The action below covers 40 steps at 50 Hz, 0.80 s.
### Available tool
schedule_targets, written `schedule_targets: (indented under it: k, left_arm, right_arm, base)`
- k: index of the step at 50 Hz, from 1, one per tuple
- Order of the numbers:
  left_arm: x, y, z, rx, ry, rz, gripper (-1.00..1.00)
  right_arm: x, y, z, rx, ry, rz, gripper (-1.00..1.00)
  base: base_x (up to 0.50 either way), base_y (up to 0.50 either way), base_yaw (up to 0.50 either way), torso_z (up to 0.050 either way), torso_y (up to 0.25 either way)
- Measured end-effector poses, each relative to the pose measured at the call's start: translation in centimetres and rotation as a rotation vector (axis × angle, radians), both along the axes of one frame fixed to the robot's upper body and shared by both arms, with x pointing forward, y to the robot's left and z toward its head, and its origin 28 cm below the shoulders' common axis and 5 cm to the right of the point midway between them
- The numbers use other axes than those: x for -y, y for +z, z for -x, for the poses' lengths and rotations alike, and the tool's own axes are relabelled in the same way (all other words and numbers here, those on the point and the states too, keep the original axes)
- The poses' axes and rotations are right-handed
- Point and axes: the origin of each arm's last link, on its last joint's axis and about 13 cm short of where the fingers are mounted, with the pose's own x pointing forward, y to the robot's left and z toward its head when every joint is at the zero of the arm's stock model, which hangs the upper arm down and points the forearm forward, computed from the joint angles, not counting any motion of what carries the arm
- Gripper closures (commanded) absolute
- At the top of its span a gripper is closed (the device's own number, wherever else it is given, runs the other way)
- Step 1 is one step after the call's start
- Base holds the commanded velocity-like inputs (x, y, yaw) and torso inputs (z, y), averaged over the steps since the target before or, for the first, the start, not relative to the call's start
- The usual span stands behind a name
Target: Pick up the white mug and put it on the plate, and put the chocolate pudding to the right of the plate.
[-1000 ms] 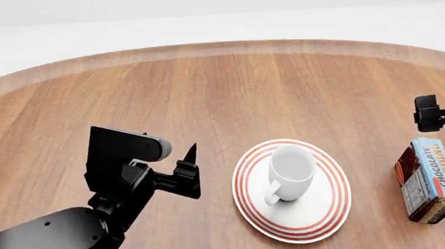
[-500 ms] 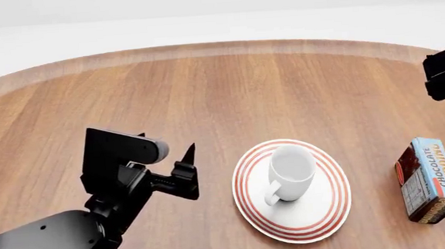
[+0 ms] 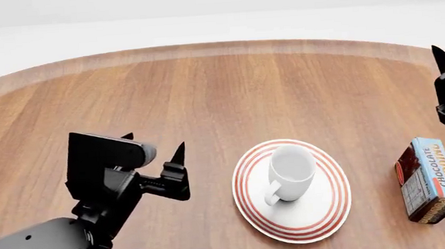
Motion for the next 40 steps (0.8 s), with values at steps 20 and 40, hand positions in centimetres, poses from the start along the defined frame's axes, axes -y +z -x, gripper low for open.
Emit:
schedule_targets:
  k: [20, 40]
  left_arm:
    - [-1.4, 0.6, 2.4, 0.111, 0.083, -0.013, -1.00]
    - [-2.6, 2.7, 6.0, 0.363, 0.266, -0.051, -1.00]
  right_arm:
    - [-4.1, -3.1, 2.8, 0.161, 0.145, -0.019, -1.00]
    - [-6.1, -6.2, 3.1, 0.345, 0.193, -0.221, -1.00]
  base:
    - [0.00, 0.00, 0.00, 0.000, 0.000]
    - [0.00, 0.00, 0.00, 0.000, 0.000]
